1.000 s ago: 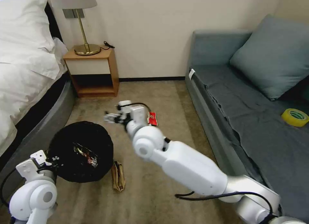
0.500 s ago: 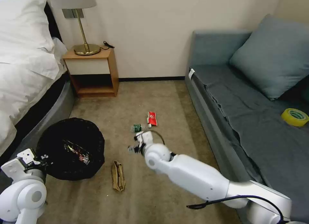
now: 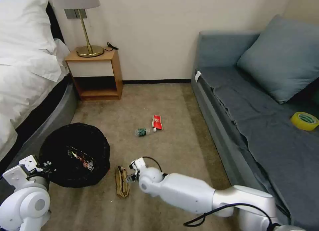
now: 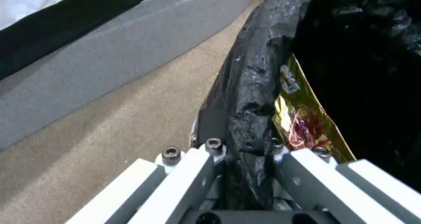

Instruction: Pick up the trash bin, then pick up the garbage on the floor and place it into the trash bin.

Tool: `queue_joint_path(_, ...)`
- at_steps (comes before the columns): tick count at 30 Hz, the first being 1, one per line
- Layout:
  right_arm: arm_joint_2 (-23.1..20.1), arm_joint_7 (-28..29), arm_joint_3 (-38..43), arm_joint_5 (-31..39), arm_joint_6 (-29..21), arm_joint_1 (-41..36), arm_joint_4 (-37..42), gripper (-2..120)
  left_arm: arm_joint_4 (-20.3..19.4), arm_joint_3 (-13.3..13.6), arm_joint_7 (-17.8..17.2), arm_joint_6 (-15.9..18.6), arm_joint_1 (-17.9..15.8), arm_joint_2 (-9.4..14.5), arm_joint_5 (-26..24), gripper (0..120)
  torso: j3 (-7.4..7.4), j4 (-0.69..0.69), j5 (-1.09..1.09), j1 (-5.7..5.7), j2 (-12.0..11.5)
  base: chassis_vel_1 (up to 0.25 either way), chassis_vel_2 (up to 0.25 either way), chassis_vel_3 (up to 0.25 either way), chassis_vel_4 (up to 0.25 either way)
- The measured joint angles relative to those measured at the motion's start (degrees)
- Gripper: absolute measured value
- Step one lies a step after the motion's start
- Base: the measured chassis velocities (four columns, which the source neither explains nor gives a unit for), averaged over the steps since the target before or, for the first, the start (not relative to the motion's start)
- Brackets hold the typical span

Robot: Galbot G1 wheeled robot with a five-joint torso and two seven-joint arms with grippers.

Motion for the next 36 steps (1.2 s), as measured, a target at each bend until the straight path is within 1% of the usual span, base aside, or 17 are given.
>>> queue_joint_path(3, 2.12, -1.06, -0.22, -0.84, 0.93, -0.63, -2.67, 100, 0.17, -0.02, 0.01, -0.05, 0.11, -0.19, 0.16, 2, 0.00, -0.01, -0.01, 0.00, 0.00, 0.000, 0.000, 0.000, 0.000)
queue_joint_path(8, 3.95, -2.14, -0.59, -2.36, 1.48, -1.08, -5.05, 100, 0.22, -0.06, 0.02, -0.26, 0.41, -0.42, 0.48, 2, 0.00, 0.00, -0.01, 0.00, 0.00, 0.000, 0.000, 0.000, 0.000)
queue_joint_path(12, 4.92, -2.54, -1.08, -3.19, 1.79, -1.79, -6.71, 100, 0.07, -0.10, 0.06, -0.46, 0.86, -0.78, 0.87, 2, 0.00, -0.01, -0.01, 0.00, 0.00, 0.000, 0.000, 0.000, 0.000)
queue_joint_path(21, 6.18, -2.79, -2.47, -4.14, 2.16, -2.77, -7.46, 100, -0.30, -0.19, 0.23, -0.77, 1.61, -1.06, 1.35, 2, 0.00, -0.01, 0.00, 0.00, 0.00, 0.000, 0.000, 0.000, 0.000)
queue_joint_path(24, 6.73, -2.95, -2.81, -4.81, 2.59, -3.16, -8.09, 98, -0.60, -0.17, 0.24, -0.83, 1.86, -1.09, 1.46, 2, 0.00, -0.01, 0.00, 0.00, 0.00, 0.000, 0.000, 0.000, 0.000)
queue_joint_path(25, 6.75, -3.01, -2.91, -5.04, 2.80, -3.22, -8.24, 93, -0.70, -0.18, 0.24, -0.84, 1.94, -1.07, 1.47, 2, 0.00, 0.00, 0.00, 0.00, 0.00, 0.000, 0.000, 0.000, 0.000)
queue_joint_path(26, 6.75, -3.01, -2.91, -5.04, 2.80, -3.22, -8.24, 93, -0.70, -0.18, 0.24, -0.84, 1.94, -1.07, 1.47, 2, 0.00, 0.00, 0.00, 0.00, 0.00, 0.000, 0.000, 0.000, 0.000)
queue_joint_path(27, 6.75, -3.14, -3.02, -5.21, 2.98, -3.24, -8.32, 90, -0.72, -0.21, 0.24, -0.85, 1.98, -1.02, 1.47, 2, 0.00, -0.01, 0.00, 0.00, 0.00, 0.000, 0.000, 0.000, 0.000)
queue_joint_path(30, 6.67, -3.66, -3.22, -5.65, 3.62, -3.32, -8.45, 76, -0.68, -0.46, 0.25, -0.93, 2.02, -0.84, 1.47, 2, 0.00, -0.01, 0.00, 0.00, 0.00, 0.000, 0.000, 0.000, 0.000)
queue_joint_path(31, 6.67, -3.66, -3.22, -5.65, 3.62, -3.32, -8.45, 76, -0.68, -0.46, 0.25, -0.93, 2.02, -0.84, 1.47, 2, 0.00, -0.01, 0.00, 0.00, 0.00, 0.000, 0.000, 0.000, 0.000)
queue_joint_path(33, 6.51, -3.84, -3.24, -5.71, 3.88, -3.32, -8.41, 66, -0.51, -0.50, 0.25, -0.97, 2.01, -0.84, 1.45, 2, 0.00, -0.01, 0.00, 0.00, 0.00, 0.000, 0.000, 0.000, 0.000)
queue_joint_path(35, 6.47, -3.85, -3.24, -5.71, 3.91, -3.32, -8.38, 64, -0.48, -0.50, 0.25, -0.97, 2.00, -0.83, 1.45, 2, 0.00, -0.01, 0.00, 0.00, 0.00, 0.000, 0.000, 0.000, 0.000)
queue_joint_path(36, 6.32, -3.86, -3.24, -5.72, 4.05, -3.31, -8.23, 56, -0.30, -0.51, 0.25, -1.00, 1.92, -0.78, 1.43, 2, 0.00, -0.01, 0.00, 0.00, 0.00, 0.000, 0.000, 0.000, 0.000)
